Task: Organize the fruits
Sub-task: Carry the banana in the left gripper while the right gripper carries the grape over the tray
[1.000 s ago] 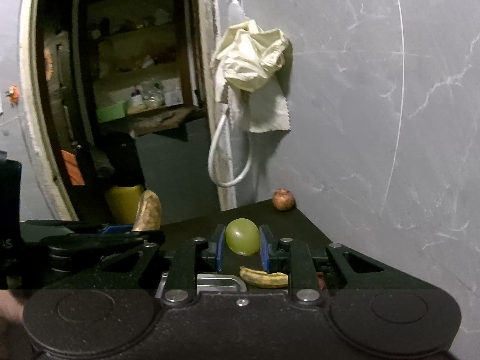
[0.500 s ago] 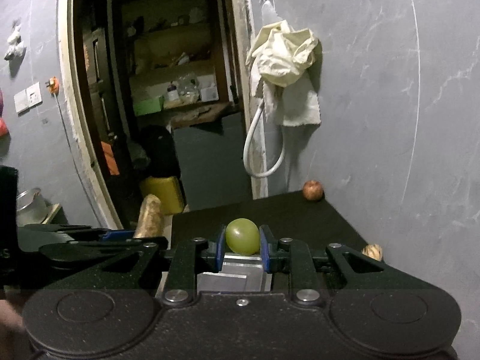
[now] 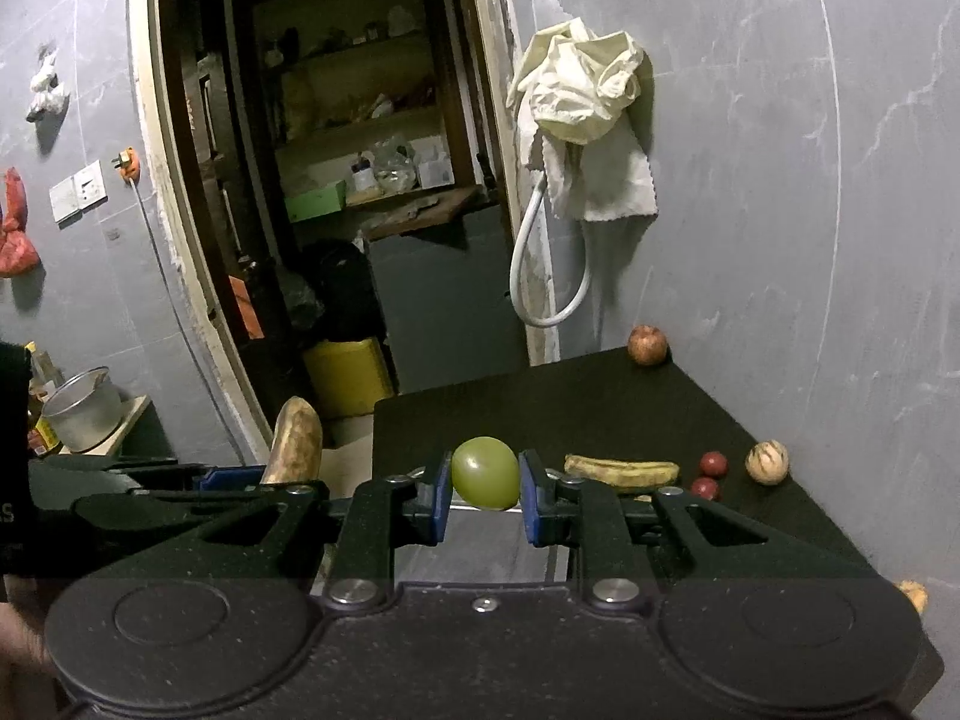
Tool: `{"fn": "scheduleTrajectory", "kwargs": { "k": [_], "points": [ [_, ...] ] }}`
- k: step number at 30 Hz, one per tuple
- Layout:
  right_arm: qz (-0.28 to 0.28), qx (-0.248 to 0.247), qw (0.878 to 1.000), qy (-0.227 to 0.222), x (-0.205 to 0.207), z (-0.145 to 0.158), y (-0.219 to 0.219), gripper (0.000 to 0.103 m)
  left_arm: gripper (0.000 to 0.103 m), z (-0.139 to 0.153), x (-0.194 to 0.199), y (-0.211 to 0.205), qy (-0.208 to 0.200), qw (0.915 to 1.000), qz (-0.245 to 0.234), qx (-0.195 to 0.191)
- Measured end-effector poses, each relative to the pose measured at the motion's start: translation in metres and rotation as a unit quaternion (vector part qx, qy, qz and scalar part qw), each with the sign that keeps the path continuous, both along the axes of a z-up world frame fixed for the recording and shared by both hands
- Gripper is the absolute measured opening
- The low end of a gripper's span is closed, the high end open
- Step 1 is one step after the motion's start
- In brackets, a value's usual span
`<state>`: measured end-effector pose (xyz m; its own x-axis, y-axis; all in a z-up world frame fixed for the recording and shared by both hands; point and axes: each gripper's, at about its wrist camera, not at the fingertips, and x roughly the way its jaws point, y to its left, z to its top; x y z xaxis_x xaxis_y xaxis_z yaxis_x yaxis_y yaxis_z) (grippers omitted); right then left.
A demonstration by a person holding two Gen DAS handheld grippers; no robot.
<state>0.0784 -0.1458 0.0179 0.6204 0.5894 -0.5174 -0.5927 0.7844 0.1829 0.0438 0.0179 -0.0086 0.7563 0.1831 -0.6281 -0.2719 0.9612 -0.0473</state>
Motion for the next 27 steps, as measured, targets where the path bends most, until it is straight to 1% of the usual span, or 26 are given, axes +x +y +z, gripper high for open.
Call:
{"fn": "scheduleTrajectory", "kwargs": {
  "k": [7, 12, 14, 15, 21, 27],
  "points": [
    [0.0, -0.016, 1.0, 0.002, 0.009, -0.009, 0.014, 0.025, 0.034, -0.015, 0.019, 0.014, 0.009, 0.9998, -0.007, -0.014],
    [-0.007, -0.027, 1.0, 0.006, 0.028, -0.014, 0.034, 0.025, 0.034, -0.03, 0.044, 0.034, 0.023, 0.9994, -0.016, -0.019],
    [-0.013, -0.03, 0.999, 0.014, 0.038, -0.019, 0.041, 0.025, 0.034, -0.04, 0.053, 0.043, 0.031, 0.9991, -0.022, -0.019],
    [-0.017, -0.032, 0.999, 0.02, 0.044, -0.024, 0.045, 0.025, 0.034, -0.047, 0.057, 0.047, 0.038, 0.9988, -0.026, -0.016],
    [-0.029, -0.057, 0.996, 0.061, 0.082, -0.058, 0.075, 0.025, 0.034, -0.086, 0.083, 0.072, 0.072, 0.9958, -0.046, -0.033],
    [-0.038, -0.086, 0.992, 0.082, 0.12, -0.094, 0.108, 0.025, 0.034, -0.114, 0.12, 0.091, 0.088, 0.9935, -0.061, -0.039]
  ]
}}
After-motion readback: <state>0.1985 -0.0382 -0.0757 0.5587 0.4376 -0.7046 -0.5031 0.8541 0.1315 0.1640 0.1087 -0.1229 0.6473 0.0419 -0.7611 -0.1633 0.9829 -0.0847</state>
